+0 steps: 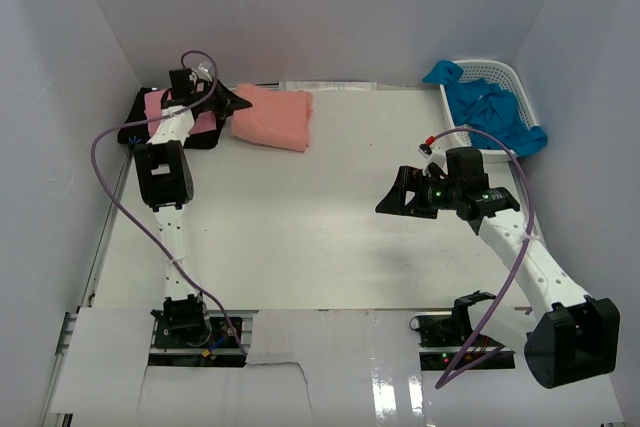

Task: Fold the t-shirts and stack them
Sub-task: Put the neatly folded tshirt into the corner of the board with the left arm

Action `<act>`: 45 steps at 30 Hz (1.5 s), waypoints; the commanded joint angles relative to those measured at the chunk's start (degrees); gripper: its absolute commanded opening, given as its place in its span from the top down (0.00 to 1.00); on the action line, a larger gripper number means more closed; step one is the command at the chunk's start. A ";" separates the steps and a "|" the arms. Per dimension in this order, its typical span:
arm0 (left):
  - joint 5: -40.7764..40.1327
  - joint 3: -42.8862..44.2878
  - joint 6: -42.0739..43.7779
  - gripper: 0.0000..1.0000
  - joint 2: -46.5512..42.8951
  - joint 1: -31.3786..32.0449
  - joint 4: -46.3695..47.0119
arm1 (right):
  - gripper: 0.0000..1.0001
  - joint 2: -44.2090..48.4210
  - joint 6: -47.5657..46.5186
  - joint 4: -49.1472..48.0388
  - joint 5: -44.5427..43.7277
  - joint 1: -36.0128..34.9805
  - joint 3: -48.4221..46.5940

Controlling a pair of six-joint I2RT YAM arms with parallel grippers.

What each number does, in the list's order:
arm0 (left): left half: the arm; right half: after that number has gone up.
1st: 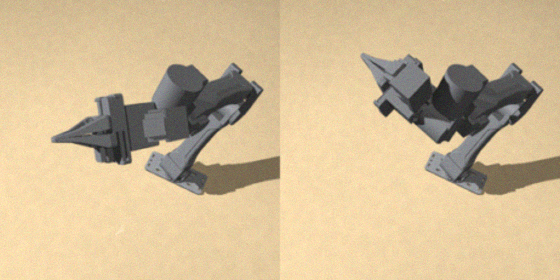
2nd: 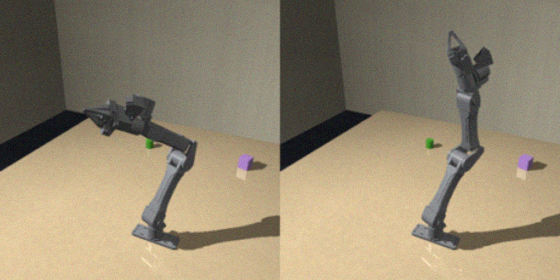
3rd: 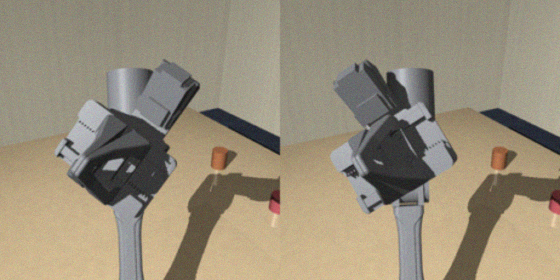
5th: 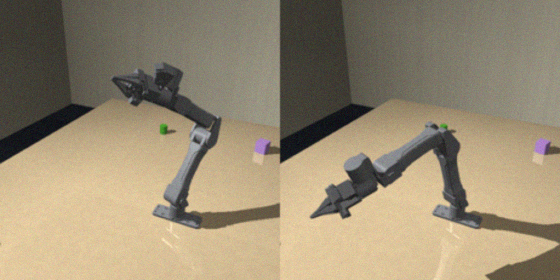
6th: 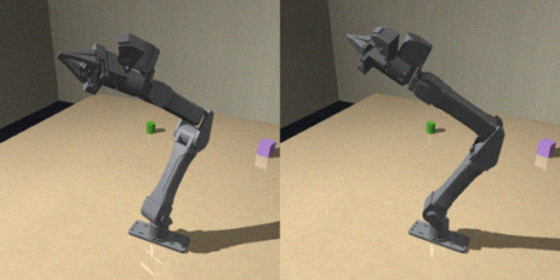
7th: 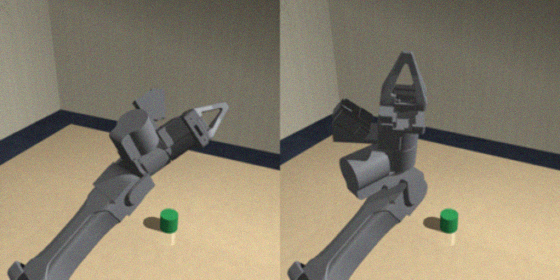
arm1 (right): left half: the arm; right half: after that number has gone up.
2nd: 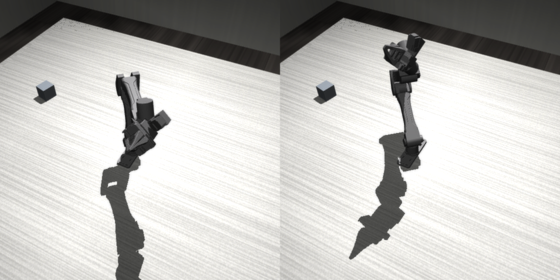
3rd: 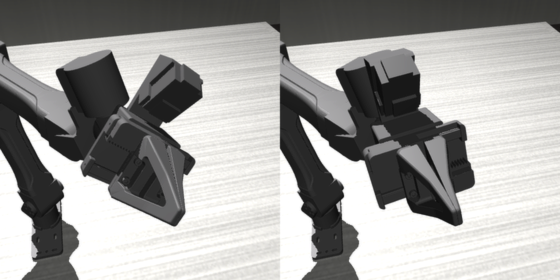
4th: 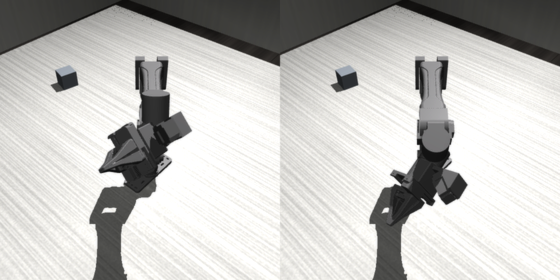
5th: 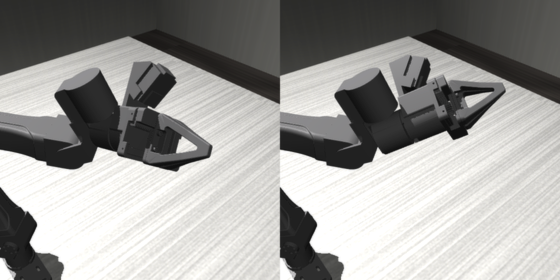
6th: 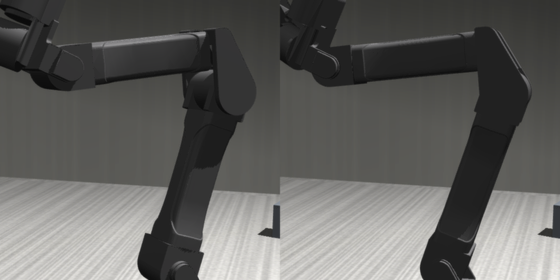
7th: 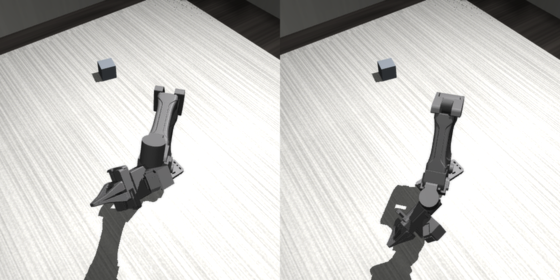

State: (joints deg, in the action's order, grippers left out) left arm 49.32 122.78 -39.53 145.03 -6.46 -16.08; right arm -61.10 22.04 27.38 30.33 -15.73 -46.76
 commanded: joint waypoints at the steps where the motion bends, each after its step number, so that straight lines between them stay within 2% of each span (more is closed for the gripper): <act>1: 3.06 4.13 -2.04 1.00 -7.92 -1.01 3.24 | 0.07 1.07 -0.16 0.57 0.17 0.35 -1.22; 10: 0.87 7.29 0.15 1.00 -10.12 -6.10 -0.71 | 0.07 0.81 -0.07 0.40 0.61 0.35 -1.31; 17: 3.32 12.83 -2.57 1.00 -6.79 -10.59 0.34 | 0.07 0.90 0.02 0.40 1.05 0.35 -0.96; 33: 5.52 7.83 -3.71 1.00 -5.37 -17.18 1.84 | 0.07 1.34 0.28 0.40 1.14 0.35 0.09; 45: 6.05 11.43 -5.38 1.00 -2.47 -19.03 2.54 | 0.07 0.28 0.37 0.49 1.40 0.35 -0.35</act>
State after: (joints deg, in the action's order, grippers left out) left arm 53.34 131.26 -43.99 143.28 -24.73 -15.88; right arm -61.10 22.11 27.38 30.61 -15.73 -46.70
